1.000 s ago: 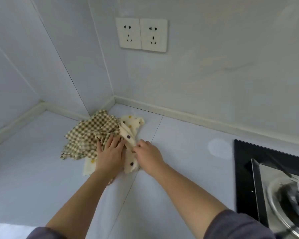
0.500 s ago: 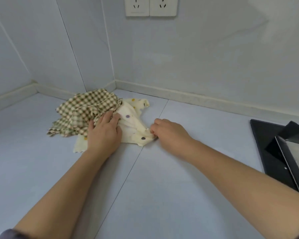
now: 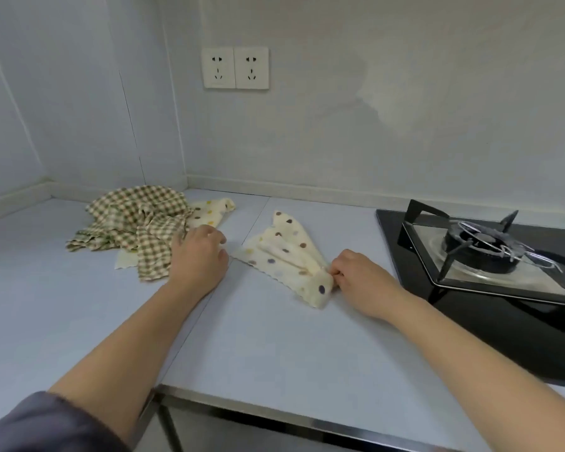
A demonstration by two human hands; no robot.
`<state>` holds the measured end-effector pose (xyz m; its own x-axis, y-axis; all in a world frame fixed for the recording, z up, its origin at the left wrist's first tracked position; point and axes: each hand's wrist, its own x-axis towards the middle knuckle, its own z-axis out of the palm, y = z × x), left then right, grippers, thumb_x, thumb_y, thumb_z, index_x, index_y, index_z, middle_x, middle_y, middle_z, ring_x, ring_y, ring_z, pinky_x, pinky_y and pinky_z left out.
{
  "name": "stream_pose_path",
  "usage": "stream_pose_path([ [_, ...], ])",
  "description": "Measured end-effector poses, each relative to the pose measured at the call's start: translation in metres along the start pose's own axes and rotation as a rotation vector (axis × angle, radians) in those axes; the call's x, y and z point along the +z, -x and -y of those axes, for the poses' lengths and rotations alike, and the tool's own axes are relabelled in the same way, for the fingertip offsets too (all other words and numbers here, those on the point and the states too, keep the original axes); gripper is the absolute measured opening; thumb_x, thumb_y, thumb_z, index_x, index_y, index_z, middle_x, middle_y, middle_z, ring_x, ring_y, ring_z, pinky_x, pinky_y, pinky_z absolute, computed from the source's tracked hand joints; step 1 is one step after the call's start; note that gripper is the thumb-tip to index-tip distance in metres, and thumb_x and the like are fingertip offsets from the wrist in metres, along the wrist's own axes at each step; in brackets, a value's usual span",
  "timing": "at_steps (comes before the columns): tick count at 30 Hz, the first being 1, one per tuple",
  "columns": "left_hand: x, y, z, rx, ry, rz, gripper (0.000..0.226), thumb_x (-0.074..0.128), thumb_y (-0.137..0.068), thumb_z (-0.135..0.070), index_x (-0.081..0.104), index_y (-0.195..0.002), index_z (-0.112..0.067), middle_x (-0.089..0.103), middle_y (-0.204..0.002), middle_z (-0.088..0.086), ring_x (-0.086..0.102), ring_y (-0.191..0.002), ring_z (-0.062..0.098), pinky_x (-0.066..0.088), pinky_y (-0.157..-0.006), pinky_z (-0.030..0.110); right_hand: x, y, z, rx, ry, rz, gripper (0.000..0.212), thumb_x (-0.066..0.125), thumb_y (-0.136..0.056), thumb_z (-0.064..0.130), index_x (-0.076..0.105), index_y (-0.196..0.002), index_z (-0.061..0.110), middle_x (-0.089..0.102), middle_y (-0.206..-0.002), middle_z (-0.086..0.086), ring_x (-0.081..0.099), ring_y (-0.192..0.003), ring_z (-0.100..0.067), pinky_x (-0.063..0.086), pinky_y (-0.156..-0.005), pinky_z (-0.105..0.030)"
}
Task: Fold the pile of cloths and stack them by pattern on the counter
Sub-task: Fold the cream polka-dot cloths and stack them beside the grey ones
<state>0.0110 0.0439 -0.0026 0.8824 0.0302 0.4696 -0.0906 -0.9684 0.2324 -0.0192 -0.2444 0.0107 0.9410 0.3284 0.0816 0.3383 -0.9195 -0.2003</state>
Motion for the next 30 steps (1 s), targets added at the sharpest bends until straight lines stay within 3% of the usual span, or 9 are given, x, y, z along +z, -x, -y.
stream_pose_path([
  [3, -0.004, 0.025, -0.033, 0.199, 0.228, 0.135, 0.028, 0.055, -0.091, -0.017, 0.064, -0.117, -0.013, 0.059, -0.126, 0.003, 0.055, -0.115, 0.025, 0.041, -0.098, 0.04, 0.006, 0.009, 0.012, 0.071, -0.172, -0.123, 0.021, 0.04, -0.097, 0.018, 0.061, -0.096, 0.018, 0.052, -0.108, 0.003, 0.049, -0.103, -0.019, 0.044, -0.09, -0.037],
  [7, 0.003, 0.042, -0.05, 0.321, 0.158, 0.253, 0.038, 0.042, -0.095, -0.035, 0.059, -0.126, -0.02, 0.059, -0.121, -0.002, 0.055, -0.11, 0.021, 0.042, -0.093, 0.036, 0.013, 0.013, 0.022, 0.11, -0.292, -0.268, 0.032, 0.044, -0.098, 0.032, 0.061, -0.08, 0.011, 0.054, -0.1, 0.004, 0.051, -0.096, -0.018, 0.043, -0.086, -0.036],
  [11, 0.001, 0.042, -0.054, 0.375, 0.111, 0.115, 0.055, 0.022, -0.086, -0.05, 0.07, -0.087, -0.023, 0.056, -0.074, -0.005, 0.054, -0.069, 0.018, 0.039, -0.069, 0.033, 0.017, 0.017, 0.03, -0.183, -0.222, -0.283, 0.021, 0.047, -0.098, 0.03, 0.067, -0.1, 0.022, 0.058, -0.107, 0.013, 0.048, -0.103, -0.008, 0.033, -0.093, -0.031],
  [14, 0.003, 0.042, -0.052, 0.382, 0.165, 0.083, 0.041, 0.032, -0.088, -0.04, 0.059, -0.071, -0.014, 0.051, -0.066, -0.003, 0.048, -0.059, 0.021, 0.035, -0.06, 0.031, 0.014, 0.015, 0.027, -0.143, -0.172, -0.185, 0.032, 0.037, -0.101, 0.034, 0.069, -0.107, 0.034, 0.058, -0.107, 0.015, 0.047, -0.104, -0.006, 0.028, -0.095, -0.03],
  [19, 0.001, 0.041, -0.049, 0.4, 0.218, 0.06, 0.023, 0.05, -0.09, -0.023, 0.053, -0.07, -0.011, 0.05, -0.071, -0.003, 0.047, -0.066, 0.019, 0.039, -0.054, 0.032, 0.009, 0.015, 0.018, 0.181, 0.102, -0.338, 0.025, 0.041, -0.097, 0.04, 0.056, -0.086, 0.024, 0.056, -0.089, 0.008, 0.055, -0.089, -0.017, 0.034, -0.09, -0.034],
  [22, 0.001, 0.042, -0.046, 0.435, 0.247, 0.077, 0.017, 0.049, -0.089, -0.024, 0.063, -0.084, -0.016, 0.055, -0.081, -0.008, 0.049, -0.065, 0.016, 0.042, -0.054, 0.033, 0.007, 0.022, 0.027, 0.059, -0.144, -0.288, 0.026, 0.048, -0.093, 0.046, 0.055, -0.114, 0.032, 0.056, -0.099, 0.012, 0.053, -0.098, -0.011, 0.031, -0.091, -0.031],
  [25, 0.002, 0.044, -0.047, 0.454, 0.211, 0.174, 0.045, 0.034, -0.086, -0.036, 0.063, -0.119, -0.032, 0.056, -0.093, -0.006, 0.054, -0.073, 0.02, 0.045, -0.057, 0.033, 0.014, 0.02, 0.039, -0.036, -0.112, -0.192, 0.031, 0.049, -0.093, 0.037, 0.052, -0.124, 0.037, 0.058, -0.112, 0.012, 0.056, -0.1, -0.013, 0.038, -0.088, -0.031],
  [28, 0.002, 0.042, -0.046, 0.467, 0.127, 0.242, 0.073, 0.014, -0.075, -0.047, 0.046, -0.139, -0.034, 0.052, -0.115, -0.002, 0.051, -0.105, 0.022, 0.043, -0.082, 0.033, 0.014, 0.015, 0.031, 0.214, -0.467, -0.319, 0.022, 0.05, -0.089, 0.018, 0.058, -0.105, 0.031, 0.061, -0.088, 0.008, 0.059, -0.071, -0.019, 0.045, -0.062, -0.028],
  [30, 0.0, 0.043, -0.045, 0.472, 0.094, 0.341, 0.081, 0.007, -0.071, -0.048, 0.034, -0.146, -0.032, 0.035, -0.147, -0.003, 0.033, -0.133, 0.018, 0.029, -0.104, 0.034, 0.01, 0.014, 0.018, 0.383, -0.624, -0.447, 0.024, 0.052, -0.086, 0.014, 0.053, -0.106, 0.027, 0.056, -0.079, 0.005, 0.058, -0.079, -0.023, 0.046, -0.068, -0.031],
])
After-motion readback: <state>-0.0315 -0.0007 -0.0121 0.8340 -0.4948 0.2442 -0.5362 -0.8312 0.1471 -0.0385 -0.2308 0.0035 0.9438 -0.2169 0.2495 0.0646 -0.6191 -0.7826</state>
